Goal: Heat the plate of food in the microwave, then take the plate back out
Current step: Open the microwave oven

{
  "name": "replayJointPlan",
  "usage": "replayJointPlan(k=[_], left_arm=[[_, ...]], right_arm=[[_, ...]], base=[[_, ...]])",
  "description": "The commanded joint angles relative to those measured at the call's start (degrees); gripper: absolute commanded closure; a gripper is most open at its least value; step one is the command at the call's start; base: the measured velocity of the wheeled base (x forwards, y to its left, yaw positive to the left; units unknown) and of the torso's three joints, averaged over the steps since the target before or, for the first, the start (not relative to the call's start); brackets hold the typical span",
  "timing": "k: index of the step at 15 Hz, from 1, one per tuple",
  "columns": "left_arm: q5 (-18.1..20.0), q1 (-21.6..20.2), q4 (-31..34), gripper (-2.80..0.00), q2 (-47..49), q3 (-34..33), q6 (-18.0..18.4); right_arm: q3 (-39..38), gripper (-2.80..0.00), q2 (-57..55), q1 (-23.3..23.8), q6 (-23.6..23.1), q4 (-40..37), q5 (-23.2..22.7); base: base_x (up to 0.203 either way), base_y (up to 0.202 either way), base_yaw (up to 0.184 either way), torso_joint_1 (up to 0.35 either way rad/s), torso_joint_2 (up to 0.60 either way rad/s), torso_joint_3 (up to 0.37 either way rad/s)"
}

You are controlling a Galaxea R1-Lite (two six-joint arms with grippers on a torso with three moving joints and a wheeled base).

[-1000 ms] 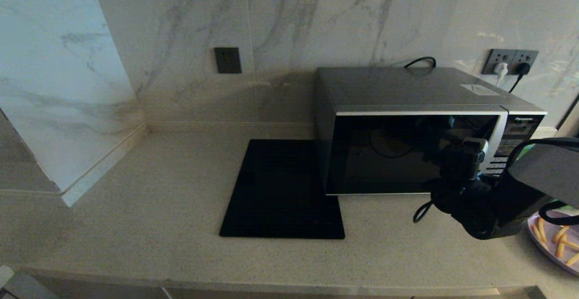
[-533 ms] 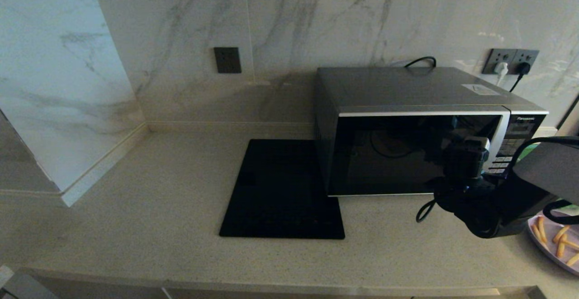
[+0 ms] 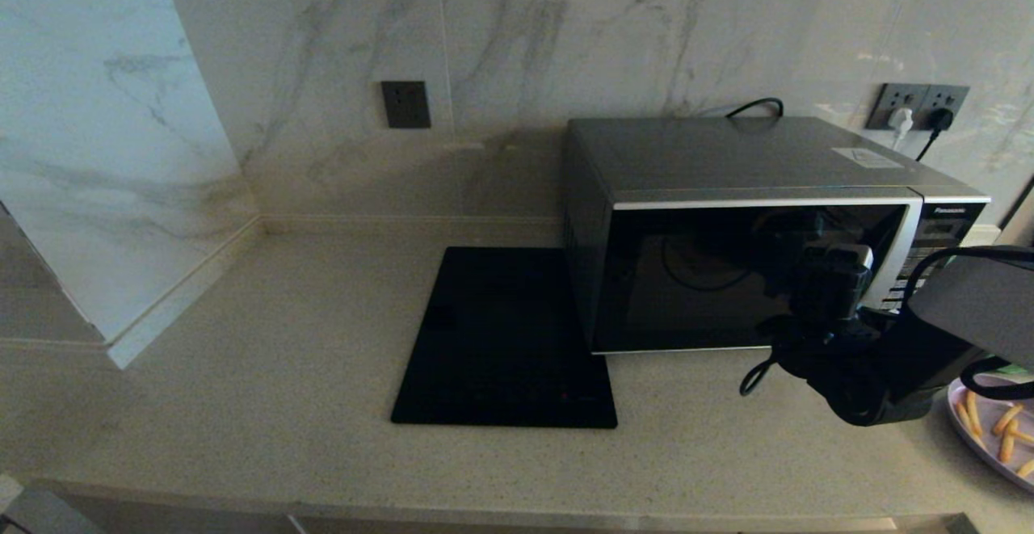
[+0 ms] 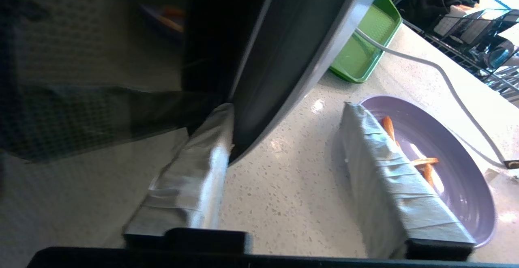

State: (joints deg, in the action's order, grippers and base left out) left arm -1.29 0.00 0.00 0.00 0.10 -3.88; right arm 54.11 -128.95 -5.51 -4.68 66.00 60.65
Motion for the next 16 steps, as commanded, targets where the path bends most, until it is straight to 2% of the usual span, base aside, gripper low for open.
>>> replayJointPlan(k=[1, 6, 10, 16], left_arm=[[-0.03, 0.0, 0.0, 0.0, 0.0, -0.01, -0.08], [-0.03, 0.0, 0.0, 0.0, 0.0, -0.01, -0.08], [-0.03, 0.0, 0.0, 0.0, 0.0, -0.01, -0.01], [-0.03, 0.0, 0.0, 0.0, 0.0, -0.01, -0.08]], right_arm=[[8.73, 0.0, -0.33, -0.11, -0.15, 0.71, 0.52], [8.64, 0.0, -0.6, -0.35, -0.24, 0.71, 1.39], [8.52, 0.0, -1.54, -0.44, -0.07, 0.97, 4.41], [6.79, 0.0, -2.62, -0.47, -0.32, 2.29, 13.48]], base=[[0.0, 0.0, 0.0, 0.0, 0.0, 0.0], [0.0, 0.0, 0.0, 0.0, 0.0, 0.0], [0.0, 0.0, 0.0, 0.0, 0.0, 0.0], [0.0, 0.0, 0.0, 0.0, 0.0, 0.0]])
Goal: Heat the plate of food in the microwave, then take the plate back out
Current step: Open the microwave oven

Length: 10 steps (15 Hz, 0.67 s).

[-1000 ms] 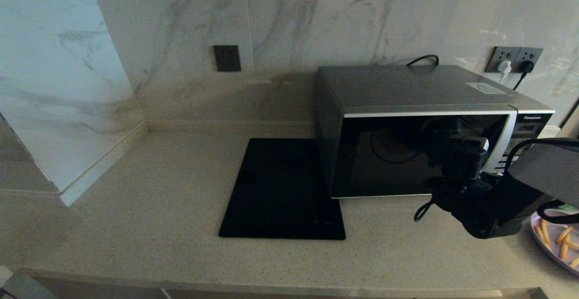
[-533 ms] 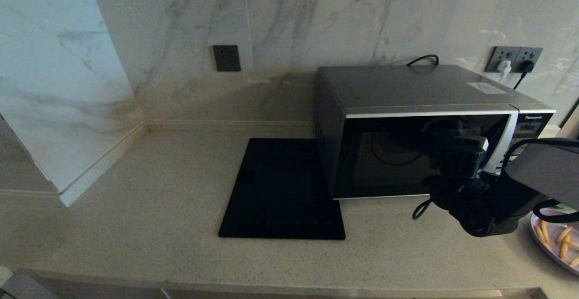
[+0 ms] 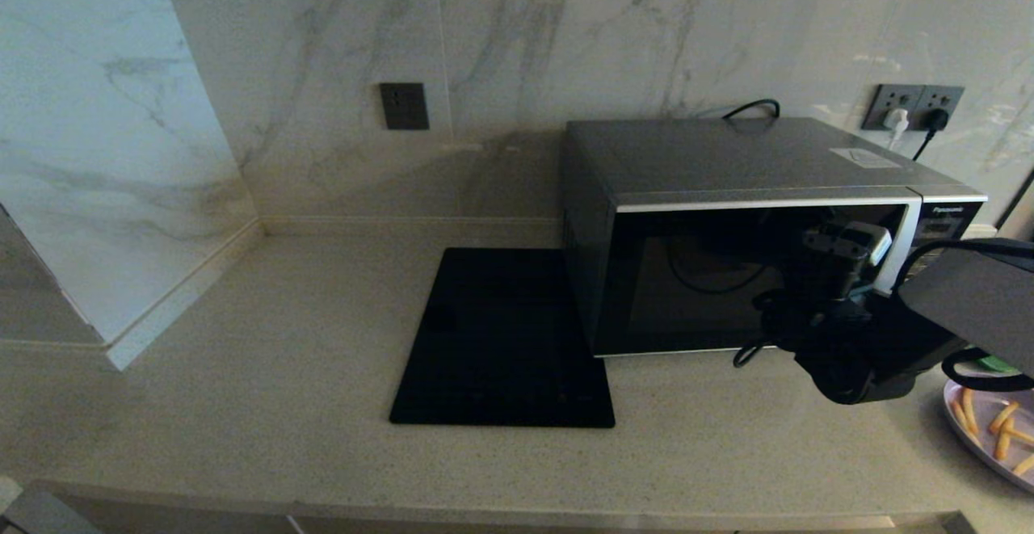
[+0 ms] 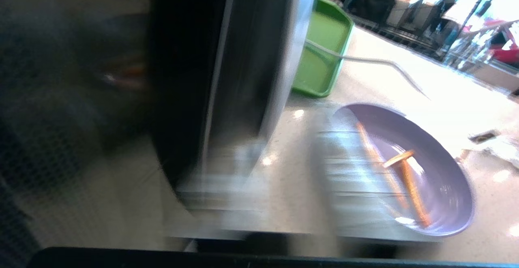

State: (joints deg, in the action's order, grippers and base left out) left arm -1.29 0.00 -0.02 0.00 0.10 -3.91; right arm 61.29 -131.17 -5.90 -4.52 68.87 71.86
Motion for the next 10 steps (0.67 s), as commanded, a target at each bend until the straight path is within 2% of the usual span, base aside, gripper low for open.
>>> replayJointPlan(k=[1, 10], left_arm=[[-0.02, 0.0, 0.02, 0.0, 0.0, -0.01, -0.02], [-0.02, 0.0, 0.02, 0.0, 0.0, -0.01, -0.04]], right_arm=[[-1.33, 0.0, -0.53, -0.08, -0.37, -0.58, 2.75], [-10.9, 0.0, 4.09, -0.05, 1.6, -0.23, 3.27]], base=[[0.0, 0.0, 0.0, 0.0, 0.0, 0.0], [0.0, 0.0, 0.0, 0.0, 0.0, 0.0]])
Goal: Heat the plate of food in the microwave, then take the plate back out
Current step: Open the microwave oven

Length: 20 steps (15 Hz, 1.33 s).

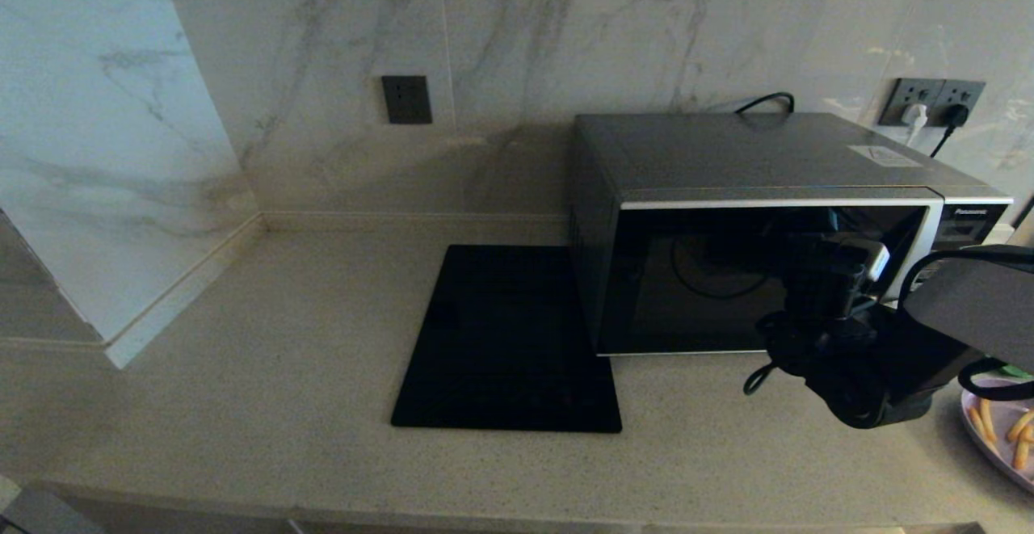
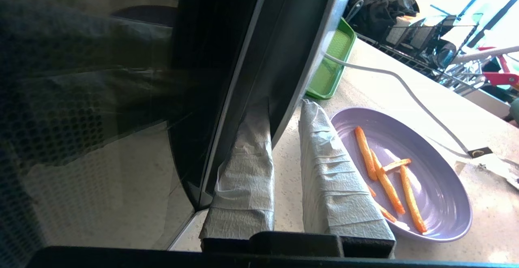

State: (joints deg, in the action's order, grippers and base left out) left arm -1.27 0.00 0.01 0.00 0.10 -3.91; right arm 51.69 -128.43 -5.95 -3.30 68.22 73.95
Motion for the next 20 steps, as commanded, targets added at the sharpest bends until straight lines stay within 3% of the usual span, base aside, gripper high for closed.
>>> replayJointPlan(k=[1, 9, 12, 18, 20], left_arm=[[-0.05, 0.0, -0.01, 0.0, 0.0, -0.01, -0.05], [-0.05, 0.0, -0.01, 0.0, 0.0, -0.01, -0.05], [-0.05, 0.0, -0.01, 0.0, 0.0, -0.01, -0.05], [-0.05, 0.0, -0.01, 0.0, 0.0, -0.01, 0.01], [-0.05, 0.0, -0.01, 0.0, 0.0, -0.01, -0.05]], right_arm=[[-1.79, 0.0, 1.78, 0.06, 0.64, 0.42, 1.2], [-5.62, 0.0, 6.5, -0.03, 1.89, 0.46, 1.27], [-11.39, 0.0, 7.25, -3.57, 5.76, 2.89, 0.97], [-20.97, 0.0, 18.86, -8.72, 6.32, 7.73, 0.8], [-23.96, 0.0, 25.12, -13.69, 6.27, 7.86, 0.69]], base=[[0.0, 0.0, 0.0, 0.0, 0.0, 0.0], [0.0, 0.0, 0.0, 0.0, 0.0, 0.0], [0.0, 0.0, 0.0, 0.0, 0.0, 0.0], [0.0, 0.0, 0.0, 0.0, 0.0, 0.0], [0.0, 0.0, 0.0, 0.0, 0.0, 0.0]])
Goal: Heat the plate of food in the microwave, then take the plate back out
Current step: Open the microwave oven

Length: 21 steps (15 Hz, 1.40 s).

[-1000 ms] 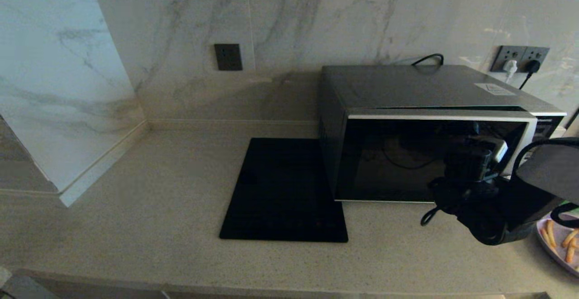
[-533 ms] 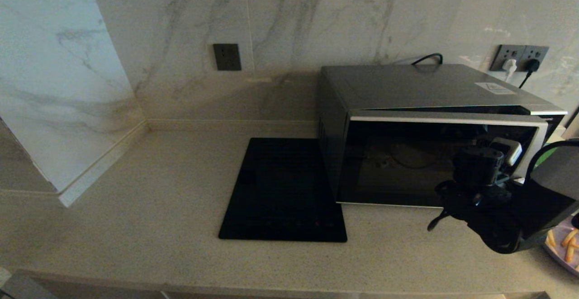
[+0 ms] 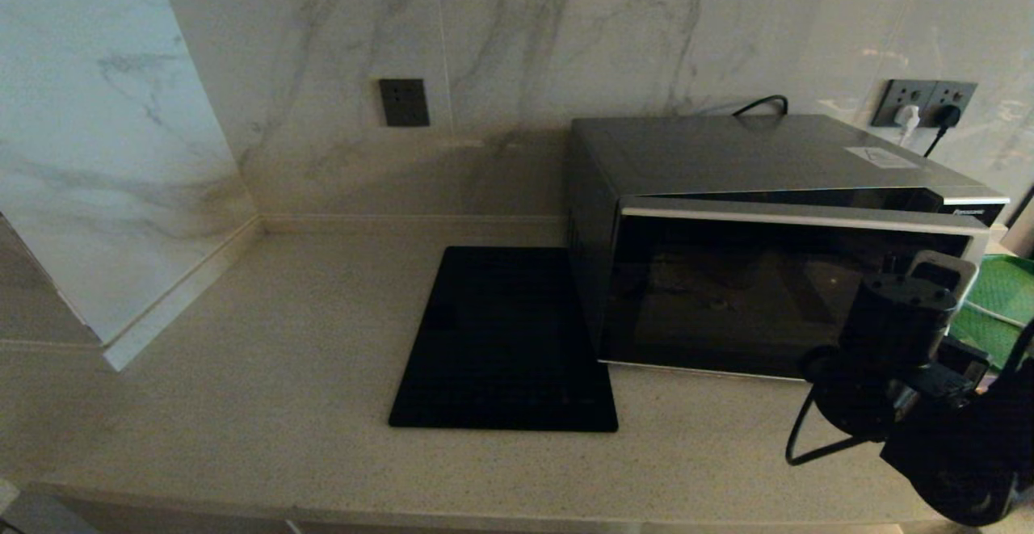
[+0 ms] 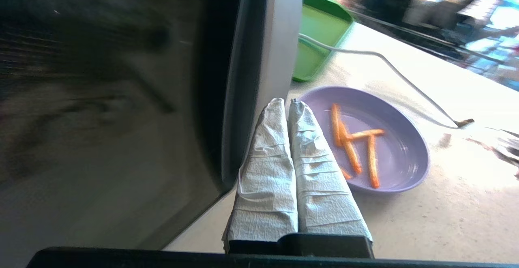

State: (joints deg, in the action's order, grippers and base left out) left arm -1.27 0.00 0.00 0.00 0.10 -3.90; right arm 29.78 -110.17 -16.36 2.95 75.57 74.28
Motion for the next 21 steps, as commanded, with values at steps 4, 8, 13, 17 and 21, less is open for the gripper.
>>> replayJointPlan(k=[4, 8, 13, 17, 21], left_arm=[[-0.05, 0.0, 0.0, 0.0, 0.0, -0.01, -0.05], [-0.05, 0.0, 0.0, 0.0, 0.0, -0.01, 0.03], [-0.05, 0.0, 0.0, 0.0, 0.0, -0.01, -0.05], [-0.05, 0.0, 0.0, 0.0, 0.0, -0.01, -0.05], [-0.05, 0.0, 0.0, 0.0, 0.0, -0.01, -0.05]], right_arm=[[-3.34, 0.0, 19.94, -8.21, -1.83, -0.01, 1.3], [2.38, 0.0, 30.02, -8.67, -16.52, -1.39, 0.77], [25.55, 0.0, 32.26, -7.66, -22.88, -23.82, 1.07], [43.08, 0.0, 30.84, -7.21, -23.36, -40.56, 0.96], [61.19, 0.0, 26.92, -8.09, -23.34, -46.57, 1.01]], base=[[0.0, 0.0, 0.0, 0.0, 0.0, 0.0], [0.0, 0.0, 0.0, 0.0, 0.0, 0.0], [0.0, 0.0, 0.0, 0.0, 0.0, 0.0], [0.0, 0.0, 0.0, 0.0, 0.0, 0.0], [0.0, 0.0, 0.0, 0.0, 0.0, 0.0]])
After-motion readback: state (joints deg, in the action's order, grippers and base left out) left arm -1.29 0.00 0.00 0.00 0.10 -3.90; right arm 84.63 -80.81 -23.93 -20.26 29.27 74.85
